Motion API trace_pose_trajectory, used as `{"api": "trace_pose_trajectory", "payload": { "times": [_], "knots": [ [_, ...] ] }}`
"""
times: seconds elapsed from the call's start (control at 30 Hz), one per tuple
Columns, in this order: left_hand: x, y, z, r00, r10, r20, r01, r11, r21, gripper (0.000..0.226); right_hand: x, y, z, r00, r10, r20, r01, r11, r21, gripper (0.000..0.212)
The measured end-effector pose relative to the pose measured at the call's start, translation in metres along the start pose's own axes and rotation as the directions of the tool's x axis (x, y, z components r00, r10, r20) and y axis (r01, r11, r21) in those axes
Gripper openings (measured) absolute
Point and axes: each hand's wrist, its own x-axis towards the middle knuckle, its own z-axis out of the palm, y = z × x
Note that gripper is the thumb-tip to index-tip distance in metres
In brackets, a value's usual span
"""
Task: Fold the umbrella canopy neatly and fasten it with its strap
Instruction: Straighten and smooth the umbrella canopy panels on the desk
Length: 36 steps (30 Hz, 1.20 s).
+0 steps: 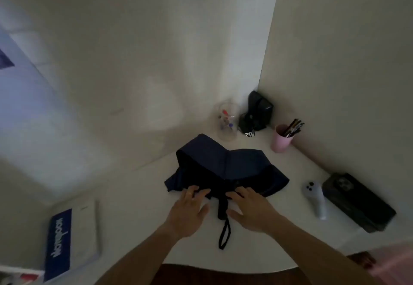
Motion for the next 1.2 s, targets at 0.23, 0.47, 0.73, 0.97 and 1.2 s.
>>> {"api": "trace_pose_trajectory", "payload": {
  "times": [0.23,0.47,0.73,0.97,1.2],
  "knots": [
    [0.057,-0.020,0.101,0.944,0.201,-0.262,-0.238,0.964,-0.118,0.046,0.054,0.021,0.105,0.910,0.118,-0.397,-0.049,0.982,0.180,0.044],
    [0.071,-0.028,0.156,0.864,0.251,-0.437,-0.328,0.939,-0.109,0.049,0.065,0.015,0.154,0.758,0.233,-0.610,-0.039,0.948,0.315,0.041],
    [0.081,-0.034,0.169,0.776,0.318,-0.545,-0.358,0.933,0.035,0.051,0.073,0.022,0.171,0.651,0.223,-0.726,0.013,0.953,0.304,0.044],
    [0.061,-0.030,0.168,0.783,0.281,-0.555,-0.268,0.957,0.106,0.054,0.061,0.020,0.172,0.603,0.188,-0.776,-0.106,0.982,0.156,0.046],
    [0.033,-0.014,0.158,0.923,-0.062,-0.380,-0.197,0.770,-0.606,0.025,0.031,-0.026,0.160,0.730,0.519,-0.444,-0.350,0.843,0.409,0.057]
  ]
}}
